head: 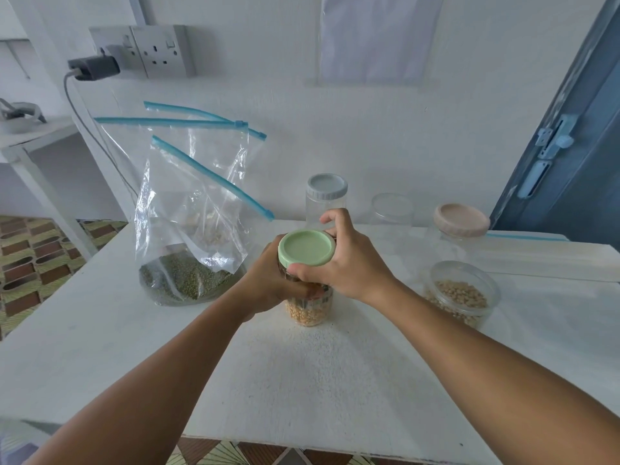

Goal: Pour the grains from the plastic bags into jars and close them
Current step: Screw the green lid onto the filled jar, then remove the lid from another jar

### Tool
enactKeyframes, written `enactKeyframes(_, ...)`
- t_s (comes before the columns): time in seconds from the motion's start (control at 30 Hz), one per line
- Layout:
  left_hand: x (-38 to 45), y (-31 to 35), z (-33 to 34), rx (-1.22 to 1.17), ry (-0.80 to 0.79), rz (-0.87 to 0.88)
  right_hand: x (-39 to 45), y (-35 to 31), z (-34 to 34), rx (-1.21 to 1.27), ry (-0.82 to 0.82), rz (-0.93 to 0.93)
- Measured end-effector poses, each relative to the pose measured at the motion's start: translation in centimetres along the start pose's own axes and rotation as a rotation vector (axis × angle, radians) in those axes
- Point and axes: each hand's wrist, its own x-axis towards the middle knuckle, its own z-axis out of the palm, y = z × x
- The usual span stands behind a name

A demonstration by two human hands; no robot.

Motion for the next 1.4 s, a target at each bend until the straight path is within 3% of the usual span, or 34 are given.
enactKeyframes(0.27, 0.0, 0.2, 0.4, 0.005, -0.005, 0.021, -0.8, -0.6, 0.3, -0.067, 0.080, 0.008)
enactKeyframes(0.57, 0.3, 1.8, 3.7, 0.034, -0.073, 0.063, -2.2, 0.8, -4.6, -0.050, -0.078, 0.123)
enactKeyframes(0.7, 1.2, 2.9, 2.7, 0.213, -0.113, -0.052, -2.6, 1.7, -7.6, -0.111, -0.126, 0.142)
enactKeyframes(0.8, 1.2, 5.6, 1.5, 0.451, -0.129, 0.057, -2.5, 2.8, -9.8, -0.097, -0.060, 0.143)
enactKeyframes(0.97, 1.9, 7.9, 3.2, 0.745, -0.212, 0.048, -0.8, 5.4, -11.7, -0.339, 0.103, 0.050)
enactKeyframes(1.17, 3.6, 8.3, 5.9, 0.835, -0.209, 0.068, 1.9, 8.0, -13.1, -0.765, -0.028, 0.018)
enactKeyframes(1.4, 5.7, 7.4, 8.3, 0.784, -0.107, 0.107, 6.2, 9.5, -14.5, -0.994, -0.169, 0.053)
